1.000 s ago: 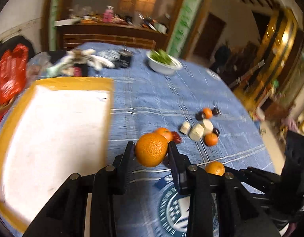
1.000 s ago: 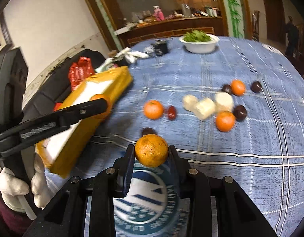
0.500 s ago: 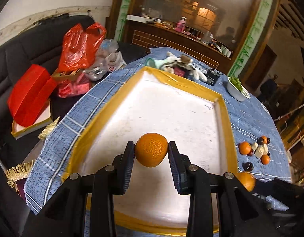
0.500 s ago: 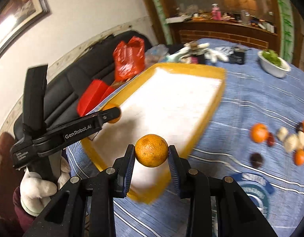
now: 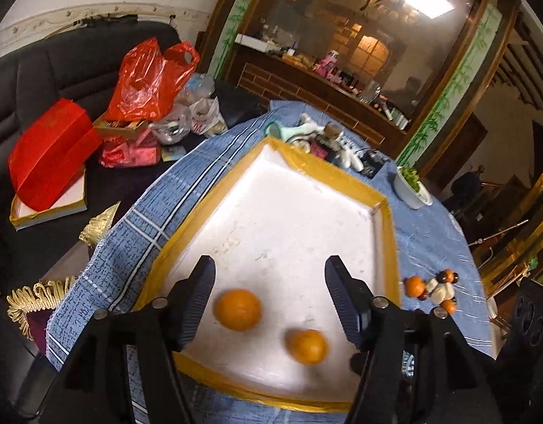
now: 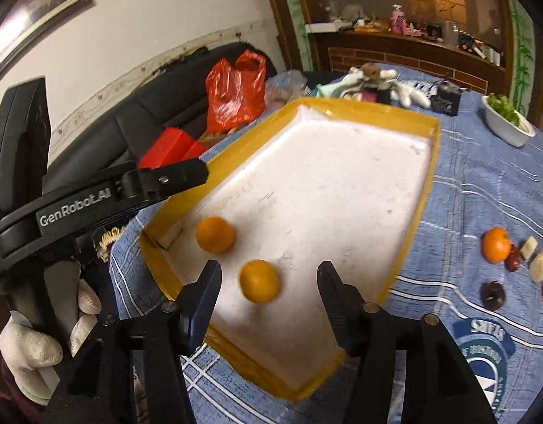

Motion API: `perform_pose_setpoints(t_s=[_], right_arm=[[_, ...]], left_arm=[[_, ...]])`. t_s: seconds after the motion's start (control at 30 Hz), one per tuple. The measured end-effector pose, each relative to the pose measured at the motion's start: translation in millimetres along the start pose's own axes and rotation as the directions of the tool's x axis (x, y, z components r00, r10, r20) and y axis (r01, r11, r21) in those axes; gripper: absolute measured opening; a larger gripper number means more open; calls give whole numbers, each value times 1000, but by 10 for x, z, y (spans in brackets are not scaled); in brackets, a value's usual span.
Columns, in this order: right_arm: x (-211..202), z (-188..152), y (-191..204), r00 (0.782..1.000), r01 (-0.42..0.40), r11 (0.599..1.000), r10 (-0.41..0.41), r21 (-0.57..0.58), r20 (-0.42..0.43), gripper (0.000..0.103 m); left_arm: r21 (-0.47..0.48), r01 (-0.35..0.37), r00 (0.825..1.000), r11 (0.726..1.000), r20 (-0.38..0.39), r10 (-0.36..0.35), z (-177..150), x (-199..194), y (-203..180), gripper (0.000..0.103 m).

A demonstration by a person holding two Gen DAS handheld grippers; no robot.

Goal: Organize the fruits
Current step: 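Return to the table and grasp a mandarin with each tool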

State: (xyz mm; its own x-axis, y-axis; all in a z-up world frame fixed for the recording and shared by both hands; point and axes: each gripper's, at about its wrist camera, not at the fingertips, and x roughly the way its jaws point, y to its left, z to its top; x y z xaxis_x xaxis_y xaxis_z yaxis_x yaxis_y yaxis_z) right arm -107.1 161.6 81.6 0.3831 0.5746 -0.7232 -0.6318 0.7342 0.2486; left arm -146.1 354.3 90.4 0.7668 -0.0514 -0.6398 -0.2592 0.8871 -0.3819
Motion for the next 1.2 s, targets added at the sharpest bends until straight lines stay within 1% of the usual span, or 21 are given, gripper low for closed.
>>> perform_pose_setpoints(t_s=[0.07, 0.13, 0.23, 0.3, 0.37, 0.4, 0.47, 0.57, 0.63, 0.7, 0.73, 0.8, 0.87, 0.9, 0.97, 1.03, 1.07, 1.1, 1.13, 1.17, 1.2], right_arm=[[-141, -38, -77, 1000, 8, 1000, -8, 11, 27, 62], [-330, -101, -233, 998, 26, 999, -28, 31, 54, 62], [-616, -251, -604, 994, 72, 993, -79, 93, 74, 62], [-778, -381, -974, 988, 120, 980, -133, 161, 73, 62], [-893, -476, -1280, 980, 169, 960, -188, 223, 67, 62], [-963, -555, -1513, 974, 196, 942, -220, 271, 61, 62], [-1052, -637, -1819, 962, 238, 916, -269, 322, 55, 62], [-1118, -682, -2192, 944, 292, 886, -328, 359, 43, 61], [-1124, -696, -2437, 934, 318, 868, -357, 381, 33, 61], [-1083, -668, -2642, 936, 308, 857, -351, 412, 30, 61], [-1060, -656, -2705, 938, 302, 856, -345, 421, 29, 61], [-986, -606, -2815, 942, 292, 855, -334, 429, 23, 61], [-912, -580, -2845, 944, 294, 860, -331, 418, 17, 61], [-869, -555, -2862, 942, 302, 863, -334, 406, 10, 61], [-823, -570, -2871, 941, 311, 867, -340, 389, 4, 61], [-763, -559, -2875, 942, 310, 871, -335, 381, -1, 61], [-738, -561, -2876, 944, 307, 873, -330, 380, -3, 61], [-713, -556, -2877, 945, 304, 874, -327, 378, -4, 59], [-694, -561, -2875, 945, 306, 875, -327, 374, -6, 54], [-677, -560, -2867, 942, 315, 875, -335, 368, -10, 52], [-674, -558, -2855, 938, 326, 874, -346, 361, -10, 49]], left_arm=[[26, 16, 1000, 1000, 13, -16, 1, -62, -113, 64], [66, 40, 999, 997, 24, -41, -15, -129, -273, 65], [130, 92, 995, 987, 16, -95, -62, -155, -576, 68], [175, 133, 991, 976, -11, -133, -119, -110, -798, 69], [226, 181, 983, 957, -62, -171, -191, 8, -1070, 69], [252, 208, 977, 945, -98, -189, -229, 104, -1233, 69], [289, 236, 968, 928, -149, -200, -284, 276, -1478, 69], [328, 259, 958, 908, -210, -197, -328, 611, -1847, 69], [318, 257, 950, 913, -255, -178, -346, 867, -2012, 68], [290, 275, 935, 917, -302, -185, -367, 1111, -2121, 68], [285, 258, 935, 923, -316, -164, -384, 1256, -2173, 68], [305, 231, 940, 924, -315, -131, -420, 1440, -2230, 68], [358, 187, 955, 915, -285, -84, -465, 1581, -2305, 66], [382, 176, 958, 907, -280, -67, -489, 1643, -2344, 66], [396, 188, 953, 899, -294, -69, -529, 1728, -2370, 65], [421, 191, 950, 887, -307, -58, -580, 1833, -2404, 62], [427, 192, 948, 884, -314, -54, -593, 1864, -2431, 59], [435, 193, 945, 879, -322, -48, -619, 1910, -2439, 54], [454, 181, 950, 873, -311, -35, -645, 1933, -2449, 54], [473, 173, 956, 864, -291, -32, -661, 1925, -2465, 48], [481, 181, 957, 858, -288, -41, -673, 1913, -2481, 38]])
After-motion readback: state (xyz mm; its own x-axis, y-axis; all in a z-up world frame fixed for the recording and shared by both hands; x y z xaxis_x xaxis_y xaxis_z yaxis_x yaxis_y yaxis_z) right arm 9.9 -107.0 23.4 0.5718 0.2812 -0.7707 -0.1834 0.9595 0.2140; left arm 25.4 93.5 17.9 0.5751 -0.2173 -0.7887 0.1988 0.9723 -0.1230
